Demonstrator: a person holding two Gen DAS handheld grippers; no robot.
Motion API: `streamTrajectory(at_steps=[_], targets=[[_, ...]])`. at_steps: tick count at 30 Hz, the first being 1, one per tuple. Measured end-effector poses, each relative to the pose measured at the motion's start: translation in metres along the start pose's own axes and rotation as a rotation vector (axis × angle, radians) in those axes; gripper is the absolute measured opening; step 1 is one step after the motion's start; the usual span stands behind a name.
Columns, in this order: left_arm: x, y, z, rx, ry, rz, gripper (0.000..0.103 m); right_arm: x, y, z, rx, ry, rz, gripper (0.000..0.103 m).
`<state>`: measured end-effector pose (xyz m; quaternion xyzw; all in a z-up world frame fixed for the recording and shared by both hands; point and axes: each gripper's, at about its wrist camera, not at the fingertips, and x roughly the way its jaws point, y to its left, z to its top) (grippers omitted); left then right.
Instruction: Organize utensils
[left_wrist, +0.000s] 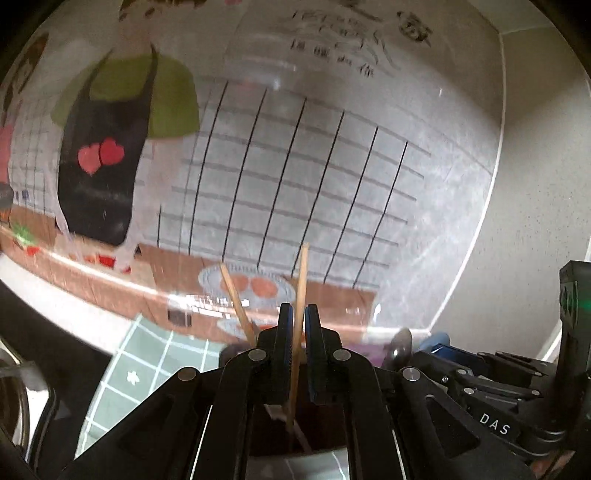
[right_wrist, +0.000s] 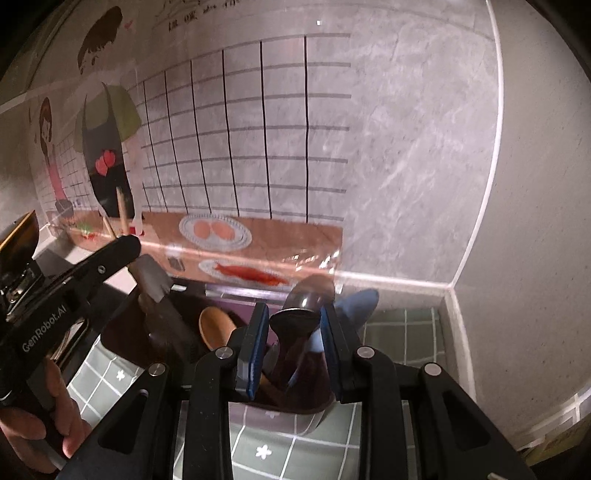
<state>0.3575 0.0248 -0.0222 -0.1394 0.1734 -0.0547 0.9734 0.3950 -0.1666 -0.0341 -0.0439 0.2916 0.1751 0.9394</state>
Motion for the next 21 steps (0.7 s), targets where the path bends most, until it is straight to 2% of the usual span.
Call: streamTrajectory(at_steps=[5, 10, 11, 14, 15, 21], targets=[[-0.008, -0.005, 0.004, 0.029, 0.065, 0.019, 0.011, -0.016, -0.006, -0.002, 0.038, -0.018, 0.012, 0.028], [-0.045, -0.008, 0.004, 0.041, 0.075, 0.050, 0.014, -0.049, -0.009, -0.006, 0.070, -0.054, 0.021, 0.029], [-0.053, -0.008, 0.004, 0.045, 0.076, 0.059, 0.018, -0.061, -0.008, -0.010, 0.076, -0.061, 0.019, 0.029], [-0.086, -0.011, -0.003, 0.063, 0.105, 0.104, 0.038, -0.087, -0.004, -0.023, 0.088, -0.069, 0.011, 0.029], [-0.099, -0.011, -0.007, 0.066, 0.125, 0.107, 0.041, -0.099, -0.001, -0.030, 0.094, -0.070, 0.010, 0.029], [-0.167, -0.015, -0.042, 0.108, 0.226, 0.172, 0.041, -0.162, 0.028, -0.069, 0.098, -0.082, 0.027, 0.032]])
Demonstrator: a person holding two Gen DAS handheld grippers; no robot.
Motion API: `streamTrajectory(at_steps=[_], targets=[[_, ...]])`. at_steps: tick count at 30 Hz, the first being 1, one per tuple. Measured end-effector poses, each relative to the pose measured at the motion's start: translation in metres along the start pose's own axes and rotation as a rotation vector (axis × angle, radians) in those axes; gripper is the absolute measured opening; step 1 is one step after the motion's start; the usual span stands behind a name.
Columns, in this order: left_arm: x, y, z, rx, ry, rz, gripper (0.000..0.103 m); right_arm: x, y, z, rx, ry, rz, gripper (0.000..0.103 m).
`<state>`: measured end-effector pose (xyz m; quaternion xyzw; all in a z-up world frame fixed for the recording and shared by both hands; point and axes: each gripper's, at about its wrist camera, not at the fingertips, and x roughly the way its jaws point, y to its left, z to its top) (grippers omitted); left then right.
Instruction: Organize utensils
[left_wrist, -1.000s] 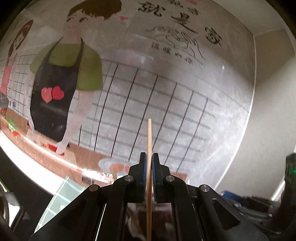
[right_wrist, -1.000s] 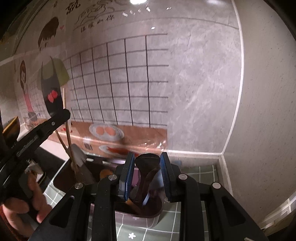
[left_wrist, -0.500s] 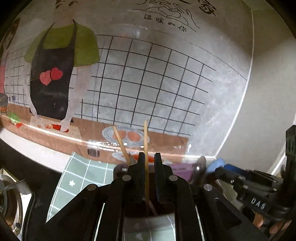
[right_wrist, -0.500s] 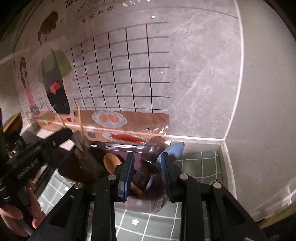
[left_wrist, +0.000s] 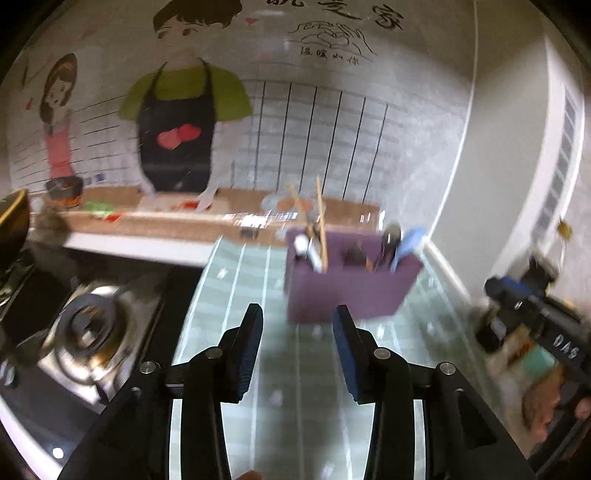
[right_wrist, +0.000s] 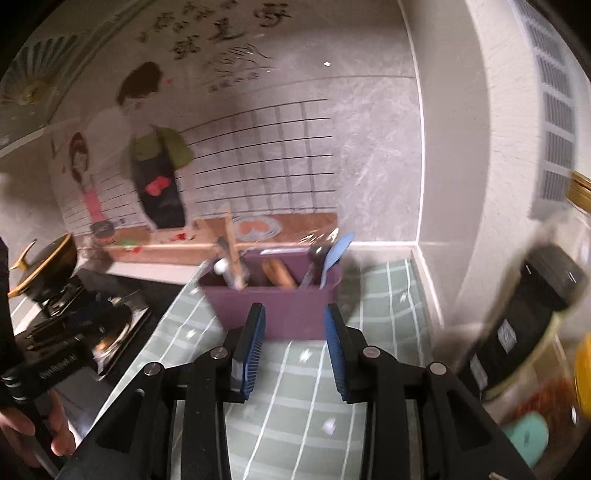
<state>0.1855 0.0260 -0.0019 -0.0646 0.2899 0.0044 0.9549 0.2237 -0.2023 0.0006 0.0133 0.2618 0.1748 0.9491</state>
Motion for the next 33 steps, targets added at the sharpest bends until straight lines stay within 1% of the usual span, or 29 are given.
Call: streamTrajectory(at_steps=[2, 4, 8, 12, 21, 28, 33], targets=[[-0.020, -0.002, -0.015, 0.029, 0.010, 0.006, 0.041, -0.017, 0.011, -0.012, -0.005, -0.003, -0.006, 0.032], [-0.039, -0.004, -0.026, 0.054, 0.002, 0.001, 0.041, -0.034, 0.020, -0.023, -0.002, -0.012, -0.010, 0.032], [-0.073, -0.008, -0.040, 0.093, -0.047, 0.011, 0.041, -0.065, 0.039, -0.045, 0.002, -0.031, -0.025, 0.033], [-0.091, -0.009, -0.048, 0.092, -0.053, -0.004, 0.041, -0.084, 0.051, -0.056, -0.001, -0.046, -0.039, 0.033], [-0.101, -0.008, -0.053, 0.104, -0.049, 0.017, 0.041, -0.101, 0.059, -0.062, 0.009, -0.068, -0.058, 0.033], [-0.097, -0.006, -0.054, 0.093, -0.022, 0.005, 0.041, -0.099, 0.059, -0.065, 0.011, -0.058, -0.070, 0.033], [-0.095, -0.007, -0.054, 0.093, -0.020, 0.001, 0.041, -0.098, 0.061, -0.065, -0.002, -0.056, -0.071, 0.033]])
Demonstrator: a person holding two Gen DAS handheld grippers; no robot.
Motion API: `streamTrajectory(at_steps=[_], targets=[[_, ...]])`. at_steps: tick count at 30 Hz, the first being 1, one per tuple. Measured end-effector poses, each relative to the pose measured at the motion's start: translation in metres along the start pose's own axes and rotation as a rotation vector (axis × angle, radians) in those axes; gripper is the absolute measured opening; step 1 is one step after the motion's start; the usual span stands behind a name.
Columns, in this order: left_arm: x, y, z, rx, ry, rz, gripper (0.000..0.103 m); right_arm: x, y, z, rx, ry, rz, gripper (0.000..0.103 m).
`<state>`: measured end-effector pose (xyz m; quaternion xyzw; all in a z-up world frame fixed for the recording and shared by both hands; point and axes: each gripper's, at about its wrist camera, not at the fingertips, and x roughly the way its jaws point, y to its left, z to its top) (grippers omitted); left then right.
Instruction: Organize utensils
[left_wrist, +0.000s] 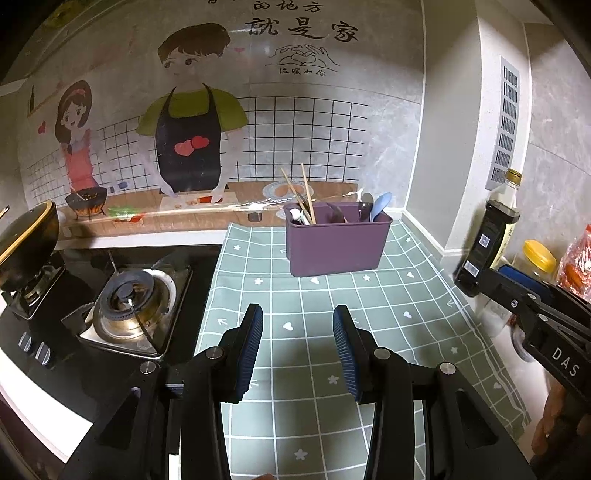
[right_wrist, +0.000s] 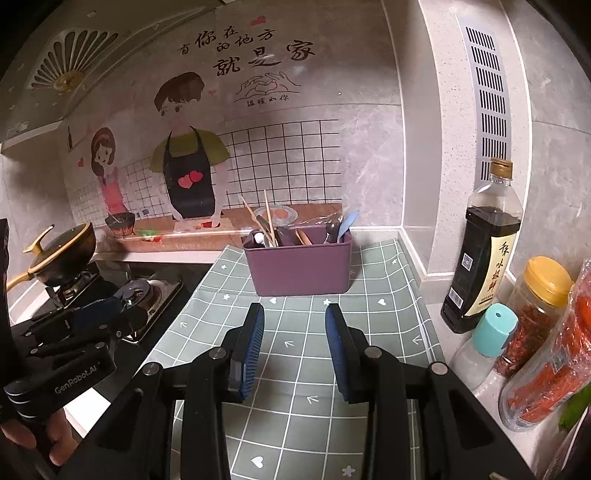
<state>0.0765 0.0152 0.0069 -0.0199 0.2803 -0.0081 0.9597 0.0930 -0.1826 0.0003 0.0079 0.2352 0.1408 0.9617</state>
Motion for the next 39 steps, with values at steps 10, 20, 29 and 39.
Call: streamTrajectory(at_steps=[10, 20, 29, 39], targets=[[0.0047, -0.0031, 0.0011, 0.004, 0.012, -0.006, 0.041, 0.0014, -0.0001, 0.0007, 0.002, 0.001, -0.002, 0.033], [0.0029, -0.0062, 0.0002, 0.003, 0.014, -0.015, 0.041, 0.0015, -0.0050, 0.0005, 0.000, -0.003, 0.001, 0.033], [0.0020, -0.0083, -0.0010, 0.001, 0.018, -0.016, 0.041, 0.0014, -0.0049, 0.0001, -0.001, 0.000, -0.002, 0.033], [0.0019, -0.0094, -0.0005, -0.004, 0.018, -0.015, 0.041, -0.0010, -0.0092, -0.0018, 0.001, 0.003, -0.009, 0.033]])
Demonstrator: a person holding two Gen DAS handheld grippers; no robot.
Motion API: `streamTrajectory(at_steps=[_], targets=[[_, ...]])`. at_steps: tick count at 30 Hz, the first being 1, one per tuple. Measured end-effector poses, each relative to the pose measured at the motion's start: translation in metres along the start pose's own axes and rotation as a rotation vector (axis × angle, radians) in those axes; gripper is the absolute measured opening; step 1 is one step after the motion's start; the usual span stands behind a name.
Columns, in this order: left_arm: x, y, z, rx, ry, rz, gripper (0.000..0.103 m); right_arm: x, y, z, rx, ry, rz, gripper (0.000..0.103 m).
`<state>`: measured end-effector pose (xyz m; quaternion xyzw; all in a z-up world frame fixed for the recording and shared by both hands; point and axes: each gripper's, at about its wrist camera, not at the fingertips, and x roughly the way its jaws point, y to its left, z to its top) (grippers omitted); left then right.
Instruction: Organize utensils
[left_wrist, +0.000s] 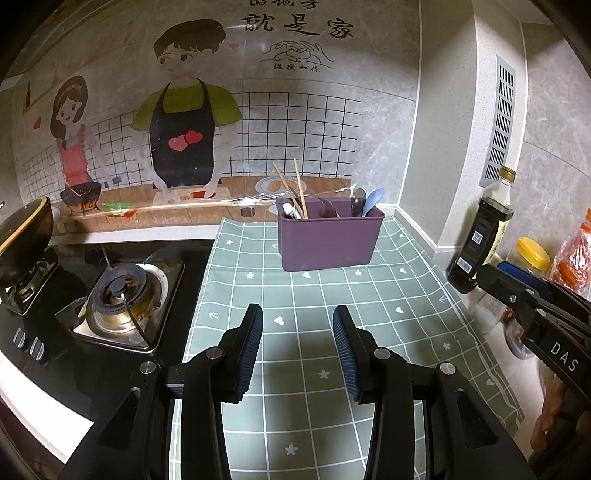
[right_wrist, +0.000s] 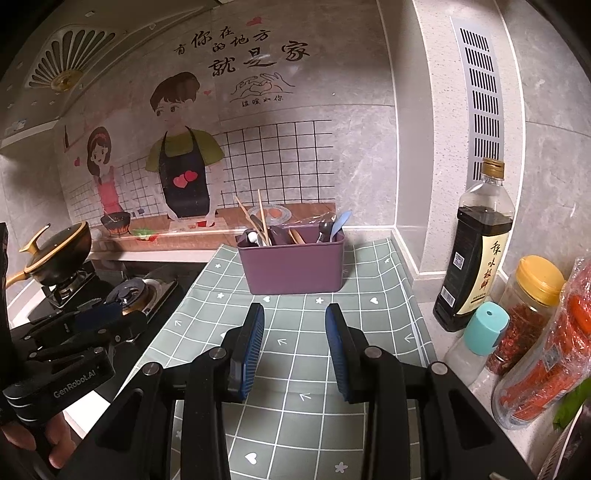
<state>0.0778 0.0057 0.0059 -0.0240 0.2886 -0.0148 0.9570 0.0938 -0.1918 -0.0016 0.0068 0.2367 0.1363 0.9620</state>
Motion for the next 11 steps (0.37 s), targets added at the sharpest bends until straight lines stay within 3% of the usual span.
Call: streamTrajectory(at_steps=[11], targets=[[-0.0046, -0.0012, -0.0046, -0.004, -0.014, 0.028, 0.041, -0.0014, 0.0000, -0.0010, -0.004, 0.004, 0.002, 0.033]])
